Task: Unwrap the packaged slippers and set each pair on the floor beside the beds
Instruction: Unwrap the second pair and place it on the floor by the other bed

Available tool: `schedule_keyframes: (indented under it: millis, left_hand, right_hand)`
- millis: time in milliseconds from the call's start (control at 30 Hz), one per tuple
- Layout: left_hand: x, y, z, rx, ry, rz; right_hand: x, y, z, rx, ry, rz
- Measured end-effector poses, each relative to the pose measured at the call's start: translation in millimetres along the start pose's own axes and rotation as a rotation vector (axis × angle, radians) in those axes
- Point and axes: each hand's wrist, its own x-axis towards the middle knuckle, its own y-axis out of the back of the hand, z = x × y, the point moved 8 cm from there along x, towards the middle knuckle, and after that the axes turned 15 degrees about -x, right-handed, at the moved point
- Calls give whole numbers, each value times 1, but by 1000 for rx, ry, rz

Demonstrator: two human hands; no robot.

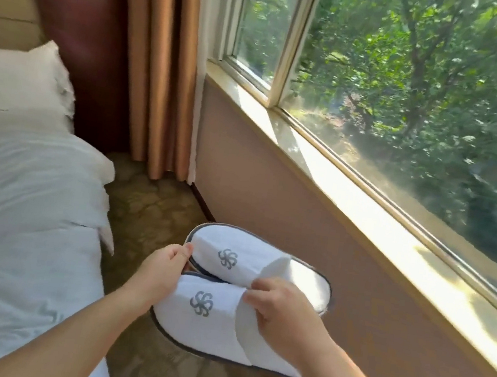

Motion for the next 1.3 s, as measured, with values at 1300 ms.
schedule_keyframes:
  millis: [1300]
  left_hand:
    - [183, 134, -37, 206, 69, 580]
  right_hand:
    - [374, -168, -96, -359, 967, -82]
